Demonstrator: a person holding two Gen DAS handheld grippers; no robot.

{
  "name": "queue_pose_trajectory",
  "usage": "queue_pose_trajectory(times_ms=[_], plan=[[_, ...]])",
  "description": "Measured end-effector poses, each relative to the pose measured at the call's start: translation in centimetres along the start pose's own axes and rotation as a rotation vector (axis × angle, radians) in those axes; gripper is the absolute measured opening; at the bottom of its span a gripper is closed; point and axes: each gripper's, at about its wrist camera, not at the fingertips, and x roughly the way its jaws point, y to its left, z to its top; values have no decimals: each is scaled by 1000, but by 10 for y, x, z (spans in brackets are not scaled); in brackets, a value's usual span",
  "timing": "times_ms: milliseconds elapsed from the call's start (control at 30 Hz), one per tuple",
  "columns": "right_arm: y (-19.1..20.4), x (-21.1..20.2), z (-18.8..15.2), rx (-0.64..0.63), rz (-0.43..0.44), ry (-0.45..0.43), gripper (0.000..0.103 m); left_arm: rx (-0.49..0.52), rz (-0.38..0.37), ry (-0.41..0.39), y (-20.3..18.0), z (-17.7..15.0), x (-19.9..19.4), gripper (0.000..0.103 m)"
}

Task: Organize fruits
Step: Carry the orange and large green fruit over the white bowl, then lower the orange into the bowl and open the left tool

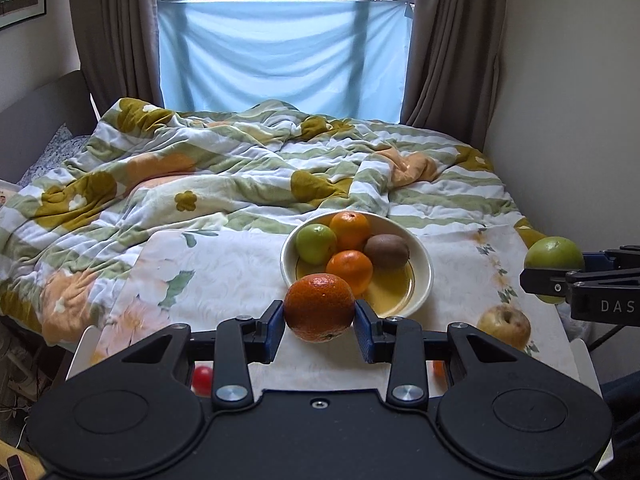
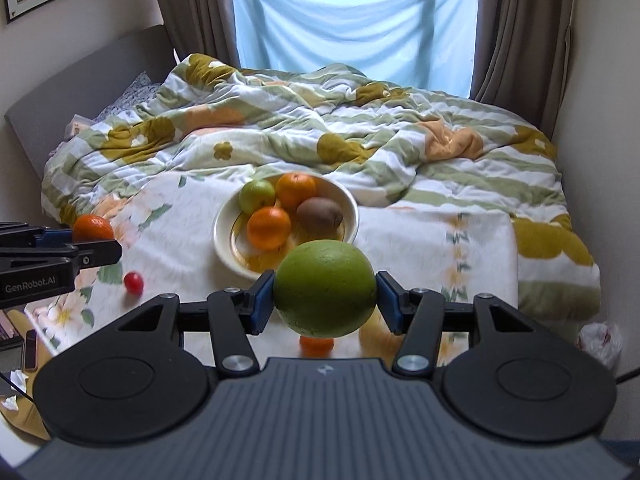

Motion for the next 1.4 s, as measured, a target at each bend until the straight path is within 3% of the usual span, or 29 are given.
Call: queue_pose_trajectory(times_ms=[333, 700, 967, 1000, 1033, 1067, 1133, 1400], plan=[[-15, 56, 35, 22, 4, 29, 69, 32, -7, 72, 7, 28, 76, 41], [-26, 110, 50, 43, -3, 95, 69, 80, -23, 173, 12, 38, 159, 41], [-33, 130, 51, 67, -11, 126, 69, 94, -41, 207, 13, 36, 181, 42], [-33, 131, 51, 69, -13, 126, 69, 95, -46, 206, 13, 37, 181, 44], [-33, 132, 51, 71, -13, 126, 69, 96, -46, 202, 13, 37, 181, 59], [-34, 132, 51, 74, -13, 126, 69, 97, -40, 192, 13, 39, 180, 81], [-33, 132, 51, 74, -16, 126, 69, 104, -23, 158, 13, 40, 174, 99], [-33, 131, 52, 70, -11, 125, 69, 127, 7, 123, 19, 34, 141, 99]])
